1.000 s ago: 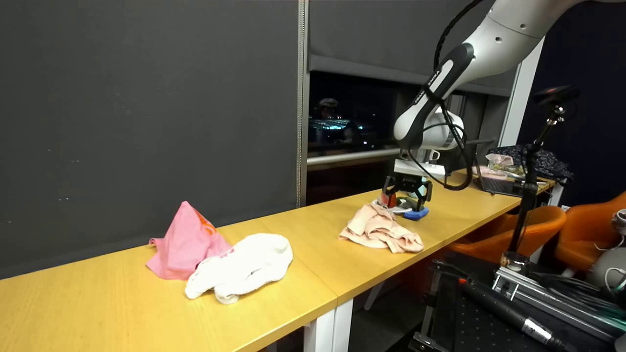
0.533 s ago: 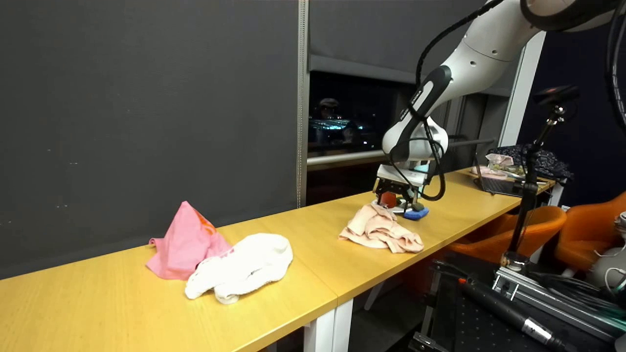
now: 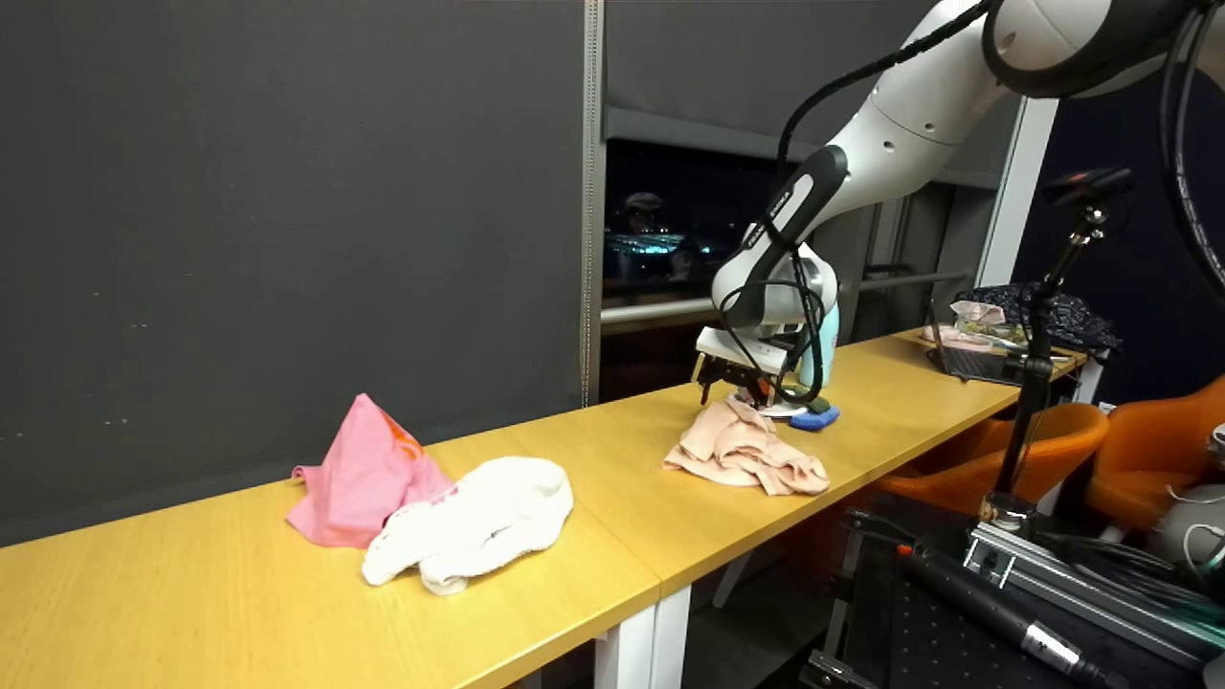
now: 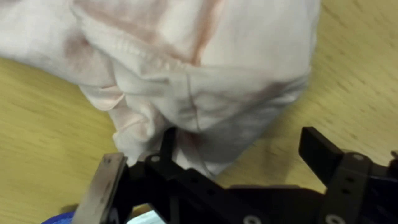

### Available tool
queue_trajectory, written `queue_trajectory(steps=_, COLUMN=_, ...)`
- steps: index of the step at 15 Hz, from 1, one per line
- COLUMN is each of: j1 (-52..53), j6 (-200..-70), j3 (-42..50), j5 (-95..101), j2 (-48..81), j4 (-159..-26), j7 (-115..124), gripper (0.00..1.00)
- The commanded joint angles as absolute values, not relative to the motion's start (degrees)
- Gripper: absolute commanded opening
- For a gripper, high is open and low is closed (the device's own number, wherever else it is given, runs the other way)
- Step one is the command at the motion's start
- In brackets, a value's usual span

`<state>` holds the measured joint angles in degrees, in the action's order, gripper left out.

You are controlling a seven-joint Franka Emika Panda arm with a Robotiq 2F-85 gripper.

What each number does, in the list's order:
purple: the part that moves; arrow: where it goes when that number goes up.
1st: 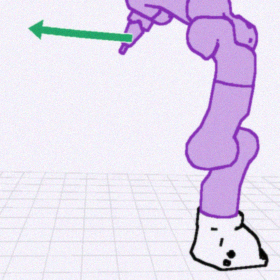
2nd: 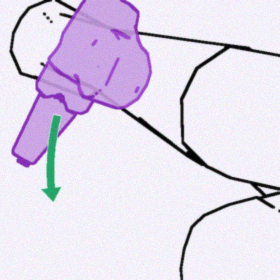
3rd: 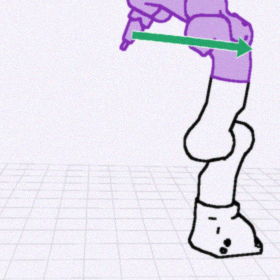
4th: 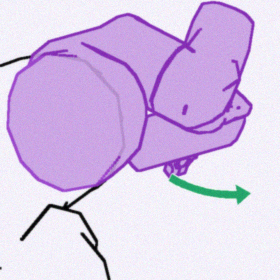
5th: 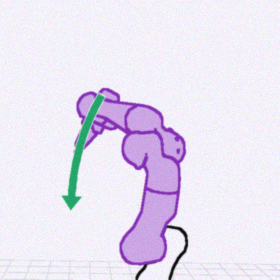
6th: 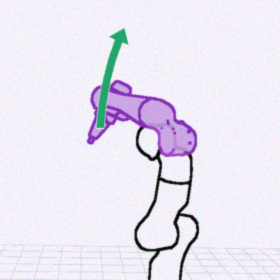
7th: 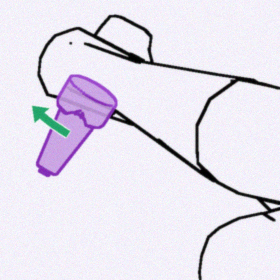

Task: Fold the light pink shirt on the right and then move it to the left

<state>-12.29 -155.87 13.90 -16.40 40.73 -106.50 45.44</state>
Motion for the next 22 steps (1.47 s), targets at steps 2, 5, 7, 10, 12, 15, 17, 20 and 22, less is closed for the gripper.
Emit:
queue_trajectory(steps=2, j1=-12.96, j6=-152.36, j3=12.39, j5=-18.63, j2=42.45, j4=-103.9, j7=45.28, gripper=1.0)
queue_trajectory(steps=5, j1=-13.32, j6=-151.86, j3=12.74, j5=-19.09, j2=41.62, j4=-103.91, j7=45.02, gripper=1.0)
queue_trajectory(steps=7, j1=-13.77, j6=-151.7, j3=12.97, j5=-19.03, j2=40.61, j4=-103.99, j7=44.72, gripper=1.0)
queue_trajectory(steps=10, j1=-14.21, j6=-151.15, j3=12.87, j5=-19.13, j2=38.12, j4=-104.87, j7=44.24, gripper=1.0)
queue_trajectory(steps=12, j1=-14.48, j6=-149.56, j3=11.78, j5=-19.56, j2=36.51, j4=-105.56, j7=43.37, gripper=1.0)
queue_trajectory(steps=15, j1=-14.6, j6=-146.24, j3=10.35, j5=-20.38, j2=36.45, j4=-104.89, j7=43.04, gripper=1.0)
queue_trajectory(steps=17, j1=-14.6, j6=-143.83, j3=9.53, j5=-21.16, j2=36.91, j4=-104.7, j7=42.65, gripper=1.0)
queue_trajectory(steps=20, j1=-14.82, j6=-140.59, j3=8.57, j5=-22.51, j2=37.26, j4=-105.2, j7=41.48, gripper=1.0)
queue_trajectory(steps=22, j1=-14.56, j6=-138.47, j3=8.8, j5=-22.59, j2=37.61, j4=-105.34, j7=41.37, gripper=1.0)
